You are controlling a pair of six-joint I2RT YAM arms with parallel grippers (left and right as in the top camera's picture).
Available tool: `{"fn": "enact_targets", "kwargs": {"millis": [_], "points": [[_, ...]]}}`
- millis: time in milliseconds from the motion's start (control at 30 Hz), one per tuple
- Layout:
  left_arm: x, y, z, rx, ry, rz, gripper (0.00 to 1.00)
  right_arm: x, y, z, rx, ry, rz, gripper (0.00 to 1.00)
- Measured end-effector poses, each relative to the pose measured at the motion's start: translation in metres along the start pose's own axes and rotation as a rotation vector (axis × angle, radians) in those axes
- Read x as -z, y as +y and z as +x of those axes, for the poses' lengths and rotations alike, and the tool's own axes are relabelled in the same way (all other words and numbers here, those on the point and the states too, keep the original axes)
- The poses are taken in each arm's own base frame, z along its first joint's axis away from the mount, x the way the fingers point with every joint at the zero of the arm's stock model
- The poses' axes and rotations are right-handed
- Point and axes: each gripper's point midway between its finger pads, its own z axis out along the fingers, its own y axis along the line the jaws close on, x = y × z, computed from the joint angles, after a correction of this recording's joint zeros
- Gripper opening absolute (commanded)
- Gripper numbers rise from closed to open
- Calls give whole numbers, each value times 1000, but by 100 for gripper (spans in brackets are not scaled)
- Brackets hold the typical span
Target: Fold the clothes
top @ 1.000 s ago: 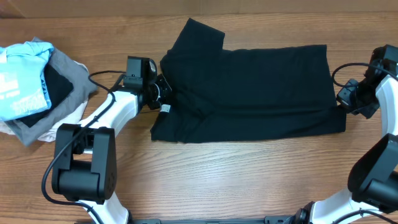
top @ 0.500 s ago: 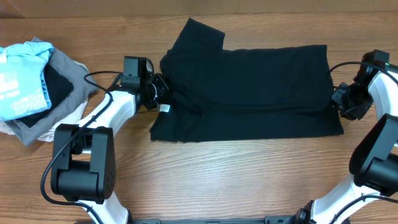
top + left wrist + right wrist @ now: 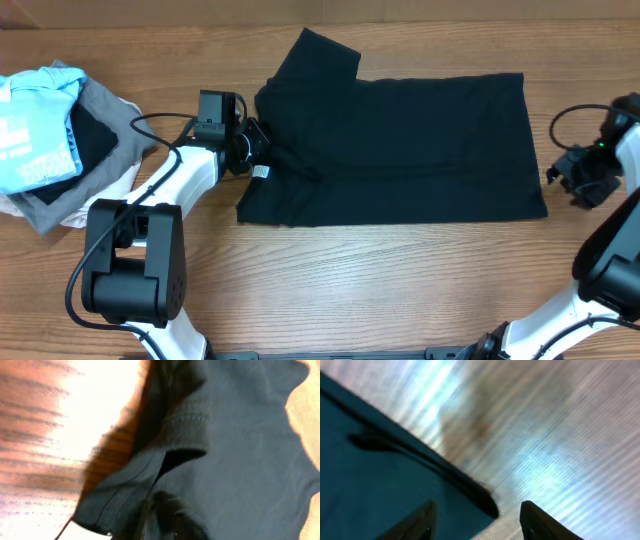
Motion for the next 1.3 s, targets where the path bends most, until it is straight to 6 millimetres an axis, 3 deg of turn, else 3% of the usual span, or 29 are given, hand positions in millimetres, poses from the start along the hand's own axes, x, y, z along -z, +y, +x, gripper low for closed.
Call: {"fn": "enact_targets", "kwargs": {"millis": [133,167,367,500,600,767,1033,1167,1233,1300], "points": [[1,-6,-5,-45,-20,21,75,0,0,12,13,58,-23,57],[2,-8,-6,-62,-22,24,77,1,3,19,25,85,-40,57],[31,-28,-14,-137,-35,32,75,3,15,36,85,156,-98,57],[63,-33,-2,-160,5,-1,60,-2,16,43,98,177,-106,57],[70,-12,28,-143,124,-96,52,-12,14,51,103,198,-104,57],[66,22,67,-159,254,-244,56,-34,14,63,104,211,-124,58],[62,53,61,-193,195,-376,59,-42,19,63,103,199,-157,57],[59,66,67,-192,204,-403,62,-42,21,61,104,189,-167,57],[58,73,72,-190,212,-414,62,-42,22,59,106,182,-171,54],[56,79,77,-188,222,-422,59,-43,24,59,108,178,-172,43]]}}
